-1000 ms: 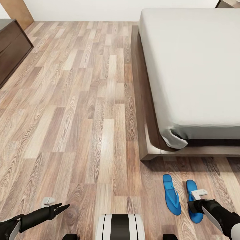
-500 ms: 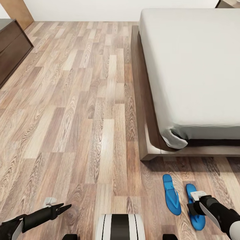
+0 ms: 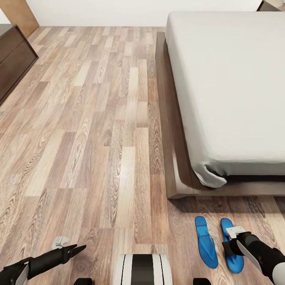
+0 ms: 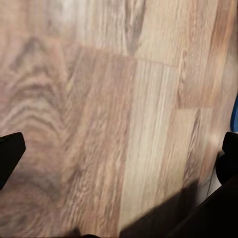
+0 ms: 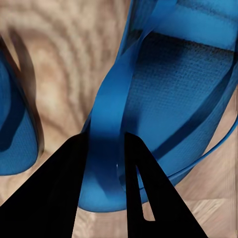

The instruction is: In the bedroom, move the book from the bed onto either nightstand, and place the two sandals side by side next to the bed.

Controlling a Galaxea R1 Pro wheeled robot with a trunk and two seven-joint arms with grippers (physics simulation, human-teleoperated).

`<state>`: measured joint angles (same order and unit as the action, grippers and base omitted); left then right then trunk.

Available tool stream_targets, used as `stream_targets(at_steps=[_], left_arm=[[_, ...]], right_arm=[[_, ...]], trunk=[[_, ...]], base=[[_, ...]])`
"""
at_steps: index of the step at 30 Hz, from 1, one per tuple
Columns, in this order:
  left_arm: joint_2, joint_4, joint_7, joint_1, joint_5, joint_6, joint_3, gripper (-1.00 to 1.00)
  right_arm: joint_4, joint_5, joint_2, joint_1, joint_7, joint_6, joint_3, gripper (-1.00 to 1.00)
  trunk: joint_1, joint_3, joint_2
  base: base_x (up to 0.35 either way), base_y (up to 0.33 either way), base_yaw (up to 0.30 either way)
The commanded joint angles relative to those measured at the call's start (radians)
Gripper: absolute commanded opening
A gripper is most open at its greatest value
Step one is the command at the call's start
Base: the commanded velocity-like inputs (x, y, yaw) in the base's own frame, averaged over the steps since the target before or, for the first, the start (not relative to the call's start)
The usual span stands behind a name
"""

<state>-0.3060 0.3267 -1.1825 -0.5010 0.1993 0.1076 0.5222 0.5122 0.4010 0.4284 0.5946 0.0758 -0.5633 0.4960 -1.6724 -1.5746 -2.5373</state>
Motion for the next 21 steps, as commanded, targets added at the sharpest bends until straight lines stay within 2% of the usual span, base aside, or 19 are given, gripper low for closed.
stream_targets(at_steps=[1, 11, 18, 21], left_arm=[[0.001, 0.0, -0.006, -0.001, 0.008, 0.011, 0.009, 1.0], [-0.001, 0.0, -0.009, -0.001, 0.008, 0.011, 0.009, 1.0], [-0.001, 0.0, -0.008, -0.001, 0.008, 0.012, 0.009, 1.0], [-0.001, 0.0, -0.008, -0.001, 0.008, 0.012, 0.009, 1.0]], right_arm=[[0.001, -0.002, 0.001, 0.001, 0.004, -0.004, 0.004, -1.0], [0.001, -0.002, 0.001, 0.001, 0.004, -0.003, 0.004, -1.0], [0.002, -0.002, 0.001, 0.001, 0.004, -0.003, 0.004, -1.0], [0.002, -0.002, 0.001, 0.001, 0.004, -0.003, 0.004, -1.0]], trunk=[[0.0, -0.001, 0.0], [0.0, -0.001, 0.0], [-0.003, -0.028, -0.002], [-0.003, -0.028, -0.002]], base=[[0.045, 0.0, 0.0], [0.007, 0.0, 0.0], [0.0, 0.0, 0.0], [0.0, 0.0, 0.0]])
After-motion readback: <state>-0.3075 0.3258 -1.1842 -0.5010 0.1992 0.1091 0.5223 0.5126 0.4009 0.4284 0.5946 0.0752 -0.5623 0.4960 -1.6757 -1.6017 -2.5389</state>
